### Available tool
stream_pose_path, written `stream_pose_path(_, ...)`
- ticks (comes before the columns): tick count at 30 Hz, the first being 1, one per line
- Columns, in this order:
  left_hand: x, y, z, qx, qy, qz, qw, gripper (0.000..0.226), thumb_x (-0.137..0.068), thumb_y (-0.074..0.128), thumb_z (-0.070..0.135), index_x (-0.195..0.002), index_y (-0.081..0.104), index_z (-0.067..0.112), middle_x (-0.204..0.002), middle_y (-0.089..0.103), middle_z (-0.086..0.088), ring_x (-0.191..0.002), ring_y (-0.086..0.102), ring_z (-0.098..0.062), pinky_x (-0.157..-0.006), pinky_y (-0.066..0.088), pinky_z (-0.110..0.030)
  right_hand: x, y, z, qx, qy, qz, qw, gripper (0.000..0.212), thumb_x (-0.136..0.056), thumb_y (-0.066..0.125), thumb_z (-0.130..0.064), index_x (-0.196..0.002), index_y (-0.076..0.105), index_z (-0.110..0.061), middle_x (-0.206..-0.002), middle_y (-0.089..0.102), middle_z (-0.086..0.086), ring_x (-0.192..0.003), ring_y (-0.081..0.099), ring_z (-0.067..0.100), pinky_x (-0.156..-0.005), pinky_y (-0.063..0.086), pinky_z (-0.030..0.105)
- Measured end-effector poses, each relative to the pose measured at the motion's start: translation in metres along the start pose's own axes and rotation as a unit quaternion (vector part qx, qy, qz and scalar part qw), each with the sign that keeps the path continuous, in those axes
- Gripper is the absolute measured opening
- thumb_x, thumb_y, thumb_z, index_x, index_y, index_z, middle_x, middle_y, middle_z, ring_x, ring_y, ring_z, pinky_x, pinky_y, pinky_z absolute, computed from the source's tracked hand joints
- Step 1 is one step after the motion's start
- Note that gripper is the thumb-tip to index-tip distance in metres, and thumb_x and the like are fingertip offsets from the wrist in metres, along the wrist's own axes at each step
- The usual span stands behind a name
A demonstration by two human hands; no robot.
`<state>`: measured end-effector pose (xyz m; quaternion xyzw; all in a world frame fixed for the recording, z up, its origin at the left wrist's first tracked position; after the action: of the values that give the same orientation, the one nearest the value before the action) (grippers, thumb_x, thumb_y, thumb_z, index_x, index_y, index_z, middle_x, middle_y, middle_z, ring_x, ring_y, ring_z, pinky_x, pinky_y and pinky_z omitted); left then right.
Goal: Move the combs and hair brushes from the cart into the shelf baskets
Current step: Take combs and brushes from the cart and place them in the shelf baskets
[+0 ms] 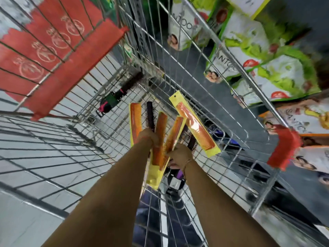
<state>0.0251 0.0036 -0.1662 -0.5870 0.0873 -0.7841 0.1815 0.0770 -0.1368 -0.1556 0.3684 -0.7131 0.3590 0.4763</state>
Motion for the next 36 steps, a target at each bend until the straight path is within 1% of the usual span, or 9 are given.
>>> stream_pose_path(5, 0.029, -0.014, -0.002, -0.007, -0.046, -0.18, 0.983, 0.019, -0.091, 0.054, 0.002, -0.078, 0.059, 0.015, -0.065, 0.047, -0.003, -0.054, 0.039, -0.013, -0.062, 0.05, -0.028, 0.037, -0.013, -0.025, 0.039, -0.115, 0.002, 0.993, 0.023, -0.086, 0.064, -0.011, -0.108, 0.063, -0.005, -0.075, 0.062, 0.012, -0.063, 0.059, 0.025, -0.073, 0.056, 0.043)
stream_pose_path(9, 0.061, -0.04, 0.044, 0.165, 0.067, -0.225, 0.958, 0.033, -0.088, 0.046, -0.015, -0.075, 0.062, 0.011, -0.052, 0.07, 0.007, -0.055, 0.068, -0.007, -0.052, 0.059, -0.021, 0.083, -0.037, -0.065, 0.033, -0.249, 0.052, 0.967, 0.027, -0.087, 0.062, -0.012, -0.112, 0.064, 0.0, -0.096, 0.071, 0.015, -0.094, 0.064, 0.029, -0.088, 0.051, 0.041)
stream_pose_path(12, 0.123, -0.049, 0.106, 0.233, 0.169, -0.281, 0.916, 0.019, -0.044, 0.089, 0.006, -0.051, 0.072, 0.005, -0.046, 0.071, 0.002, -0.054, 0.07, -0.014, -0.049, 0.059, -0.018, 0.134, -0.071, -0.093, -0.059, -0.329, 0.113, 0.936, 0.032, -0.091, 0.056, -0.015, -0.12, 0.056, -0.001, -0.114, 0.065, 0.023, -0.102, 0.062, 0.028, -0.094, 0.049, 0.048)
stream_pose_path(14, 0.169, -0.052, 0.147, 0.209, 0.244, -0.306, 0.896, 0.047, -0.008, 0.094, 0.026, -0.047, 0.074, 0.009, -0.046, 0.071, 0.003, -0.047, 0.07, -0.007, -0.048, 0.057, -0.015, 0.179, -0.099, -0.111, -0.096, -0.411, 0.168, 0.891, 0.016, -0.092, 0.055, -0.018, -0.101, 0.062, -0.006, -0.088, 0.066, 0.022, -0.082, 0.064, 0.025, -0.074, 0.05, 0.043)
stream_pose_path(16, 0.209, -0.052, 0.184, 0.191, 0.309, -0.331, 0.871, 0.049, -0.01, 0.094, 0.027, -0.052, 0.076, 0.01, -0.052, 0.074, 0.002, -0.052, 0.072, -0.008, -0.053, 0.059, -0.018, 0.228, -0.127, -0.125, -0.14, -0.483, 0.219, 0.836, 0.015, -0.091, 0.054, -0.02, -0.077, 0.057, -0.025, -0.061, 0.053, -0.001, -0.056, 0.05, -0.001, -0.056, 0.041, 0.027)
stream_pose_path(21, 0.323, -0.015, 0.281, 0.084, 0.427, -0.382, 0.815, 0.042, -0.025, 0.093, 0.028, -0.062, 0.078, 0.012, -0.058, 0.076, 0.004, -0.057, 0.073, -0.006, -0.057, 0.06, -0.019, 0.345, -0.225, -0.115, -0.267, -0.573, 0.369, 0.682, 0.024, -0.09, 0.044, -0.025, -0.067, 0.039, -0.03, -0.051, 0.037, -0.012, -0.047, 0.034, -0.006, -0.049, 0.028, 0.013)
stream_pose_path(26, 0.423, 0.086, 0.363, 0.017, 0.471, -0.449, 0.759, 0.051, -0.039, 0.09, 0.023, -0.086, 0.073, 0.013, -0.074, 0.078, 0.005, -0.067, 0.073, -0.005, -0.062, 0.06, -0.019, 0.414, -0.361, -0.042, -0.371, -0.538, 0.503, 0.566, 0.014, -0.092, 0.05, -0.017, -0.079, 0.05, -0.02, -0.062, 0.043, -0.016, -0.053, 0.043, -0.011, -0.057, 0.035, 0.008)
stream_pose_path(34, 0.538, 0.265, 0.476, 0.012, 0.509, -0.366, 0.779, 0.028, -0.09, 0.051, -0.007, -0.069, 0.055, 0.013, -0.045, 0.069, 0.01, -0.046, 0.067, 0.0, -0.05, 0.055, -0.013, 0.51, -0.56, 0.101, -0.238, -0.319, 0.645, 0.652, 0.034, -0.092, 0.05, -0.025, -0.097, 0.068, 0.003, -0.094, 0.067, 0.027, -0.076, 0.059, 0.025, -0.065, 0.04, 0.033)
stream_pose_path(36, 0.554, 0.306, 0.498, 0.007, 0.524, -0.312, 0.792, 0.035, -0.086, 0.057, -0.007, -0.06, 0.048, 0.014, -0.034, 0.061, 0.012, -0.046, 0.061, -0.002, -0.045, 0.052, -0.013, 0.539, -0.596, 0.134, -0.138, -0.239, 0.731, 0.624, 0.033, -0.083, 0.061, -0.026, -0.089, 0.072, 0.004, -0.093, 0.072, 0.029, -0.077, 0.068, 0.026, -0.066, 0.049, 0.031)
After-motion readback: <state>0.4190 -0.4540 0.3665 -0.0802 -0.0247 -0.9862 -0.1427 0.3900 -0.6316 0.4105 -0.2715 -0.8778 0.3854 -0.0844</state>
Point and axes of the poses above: each hand's wrist, its own x-axis away from the middle knuckle, its own y-axis out of the palm, z = x × y, the point moved 9 cm from there along -x, towards the middle knuckle
